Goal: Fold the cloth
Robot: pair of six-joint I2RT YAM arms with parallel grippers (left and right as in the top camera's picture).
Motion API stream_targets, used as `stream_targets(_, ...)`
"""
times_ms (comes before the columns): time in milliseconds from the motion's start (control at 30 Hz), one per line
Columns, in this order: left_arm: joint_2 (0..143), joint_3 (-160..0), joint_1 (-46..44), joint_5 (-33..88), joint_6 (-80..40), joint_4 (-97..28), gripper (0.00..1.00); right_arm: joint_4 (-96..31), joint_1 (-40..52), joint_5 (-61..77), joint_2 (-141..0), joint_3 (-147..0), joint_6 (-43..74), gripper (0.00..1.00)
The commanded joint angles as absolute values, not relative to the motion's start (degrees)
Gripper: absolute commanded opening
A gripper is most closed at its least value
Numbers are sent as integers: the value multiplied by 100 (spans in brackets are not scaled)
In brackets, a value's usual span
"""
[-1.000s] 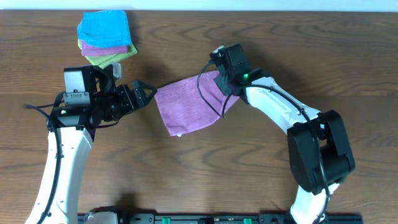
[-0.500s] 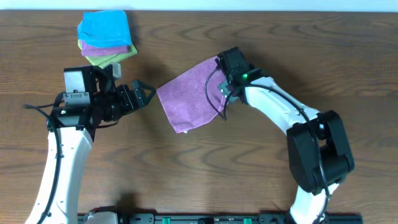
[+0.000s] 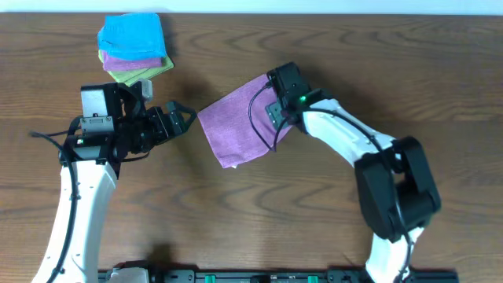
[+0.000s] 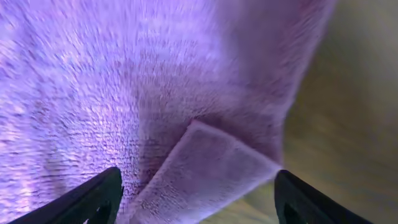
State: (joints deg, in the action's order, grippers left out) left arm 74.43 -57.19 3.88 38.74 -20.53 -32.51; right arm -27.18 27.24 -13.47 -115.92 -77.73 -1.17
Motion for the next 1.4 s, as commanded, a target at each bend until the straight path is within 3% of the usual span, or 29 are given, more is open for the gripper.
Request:
stream_targets(0,7448,-5857,416,3835,-1927,-3227,95,-2727,2845,-1332,-11826,-7822,40,77)
stream_targets(300,7448,-5857,416,3837,-1929,-3229,95,-2790,2932,-1409,-11843,-7822,40,72)
stream_targets(433,7448,-5857,416,3839,-1931,-3229,95,-2923,2915,-1765,-11843,-7822,38,64)
stream_targets(567,7448,-5857,416,3839,-1929,-3229,95,-3035,2867,-1914,-11843,-7822,40,43)
stream_targets(733,7448,-5857,416,3839,-1929,-3229,95,-3146,2836,-2279,-11843,-7822,121,2)
stream_targets(1100,7448,-5857,416,3837,-1931,-3225,95,-4399,2836,-3256,-11839,-7824,1660,2)
stream_targets(1300,7448,-5857,414,3839,-1962,-3229,95,-5258,2836,-3627,-11839,-7824,3013,21)
stream_targets(1367,7448,-5857,412,3841,-2091,-3232,95,-5378,2838,-3645,-11824,-7824,3085,24)
